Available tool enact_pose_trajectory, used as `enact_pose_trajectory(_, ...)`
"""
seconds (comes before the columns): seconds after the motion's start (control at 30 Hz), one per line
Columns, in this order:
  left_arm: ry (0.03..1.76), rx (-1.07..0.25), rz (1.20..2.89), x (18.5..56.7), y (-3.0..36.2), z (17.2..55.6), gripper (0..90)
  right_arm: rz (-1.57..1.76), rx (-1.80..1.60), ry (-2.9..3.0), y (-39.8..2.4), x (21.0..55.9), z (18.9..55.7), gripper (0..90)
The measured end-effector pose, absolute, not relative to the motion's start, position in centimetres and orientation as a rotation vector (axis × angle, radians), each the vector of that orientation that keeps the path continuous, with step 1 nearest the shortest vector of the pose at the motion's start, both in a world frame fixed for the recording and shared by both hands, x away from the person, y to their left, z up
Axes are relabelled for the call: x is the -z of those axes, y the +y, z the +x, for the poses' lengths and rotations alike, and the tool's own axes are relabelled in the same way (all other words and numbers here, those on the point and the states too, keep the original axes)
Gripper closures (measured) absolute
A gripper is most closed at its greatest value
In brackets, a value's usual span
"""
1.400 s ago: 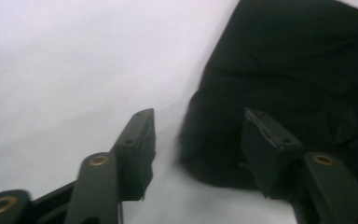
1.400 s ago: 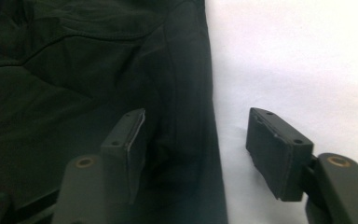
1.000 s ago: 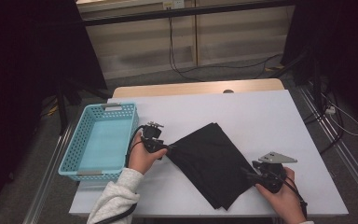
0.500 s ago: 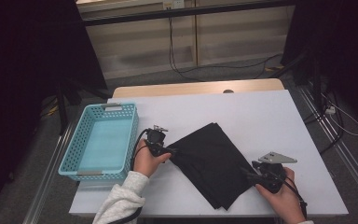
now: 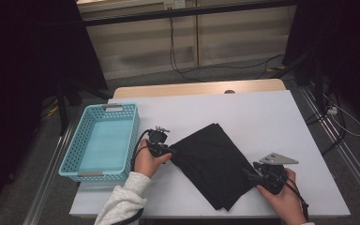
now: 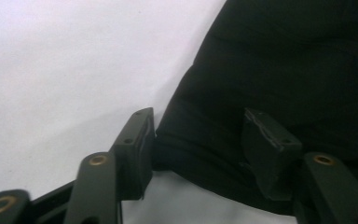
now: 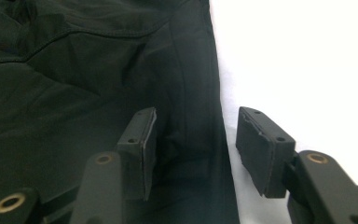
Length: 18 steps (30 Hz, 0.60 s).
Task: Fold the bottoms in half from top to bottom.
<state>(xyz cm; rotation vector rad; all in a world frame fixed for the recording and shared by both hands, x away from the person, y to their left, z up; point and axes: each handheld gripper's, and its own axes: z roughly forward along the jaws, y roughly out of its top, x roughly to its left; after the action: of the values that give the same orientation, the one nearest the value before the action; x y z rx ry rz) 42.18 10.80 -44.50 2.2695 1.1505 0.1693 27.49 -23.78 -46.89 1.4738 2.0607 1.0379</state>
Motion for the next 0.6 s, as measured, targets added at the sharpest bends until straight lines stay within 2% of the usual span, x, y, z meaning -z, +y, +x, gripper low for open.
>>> enact_pose_trajectory(0.1,1.150,-0.132,2.290,44.30,10.57,42.19,54.4,1.473,-1.041,2.062,-23.75,46.89,27.45,49.5)
enact_pose_trajectory(0.27,1.150,-0.097,2.312,44.15,10.35,42.39,61.5,1.469,-1.047,2.063,-23.71,46.90,27.40,51.8)
enact_pose_trajectory(0.4,1.174,-0.027,2.296,44.15,10.12,42.57,72.6,1.470,-1.047,2.062,-23.67,46.89,27.35,52.6)
enact_pose_trajectory(0.6,1.177,0.019,2.314,44.04,10.02,42.92,79.4,1.474,-1.049,2.062,-23.67,46.90,27.36,53.0)
